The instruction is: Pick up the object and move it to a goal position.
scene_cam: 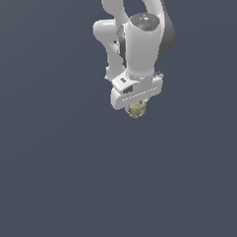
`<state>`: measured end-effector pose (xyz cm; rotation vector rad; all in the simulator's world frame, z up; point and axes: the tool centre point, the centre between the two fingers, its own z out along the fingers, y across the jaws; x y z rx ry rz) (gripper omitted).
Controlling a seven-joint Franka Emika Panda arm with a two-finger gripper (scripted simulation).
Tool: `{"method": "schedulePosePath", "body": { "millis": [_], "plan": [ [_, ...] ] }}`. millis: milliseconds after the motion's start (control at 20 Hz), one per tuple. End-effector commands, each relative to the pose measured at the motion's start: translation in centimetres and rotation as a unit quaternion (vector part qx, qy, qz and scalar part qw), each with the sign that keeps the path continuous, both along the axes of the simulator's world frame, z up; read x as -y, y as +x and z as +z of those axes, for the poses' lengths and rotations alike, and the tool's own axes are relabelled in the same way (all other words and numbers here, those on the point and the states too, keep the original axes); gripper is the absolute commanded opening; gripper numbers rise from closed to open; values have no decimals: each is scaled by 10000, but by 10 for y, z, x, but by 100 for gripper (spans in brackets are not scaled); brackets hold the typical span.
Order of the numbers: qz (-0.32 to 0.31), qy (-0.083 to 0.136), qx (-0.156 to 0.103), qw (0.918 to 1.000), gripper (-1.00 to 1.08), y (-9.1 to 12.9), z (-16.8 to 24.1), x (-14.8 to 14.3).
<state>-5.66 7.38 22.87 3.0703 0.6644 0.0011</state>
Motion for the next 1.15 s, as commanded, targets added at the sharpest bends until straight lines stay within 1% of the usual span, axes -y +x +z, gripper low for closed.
{"method": "schedulePosePath", "body": {
  "millis": [0,300,550,800,1100],
  "plan": [
    [2,5,-2,10000,-100,-7,28,5],
    [1,9,-3,10000,-100,-18,86,15],
    [1,9,-3,10000,-100,-24,123,21],
    [-2,5,-4,10000,-100,-28,145,25],
    [-4,2,-4,10000,-100,-28,154,27]
  ]
}}
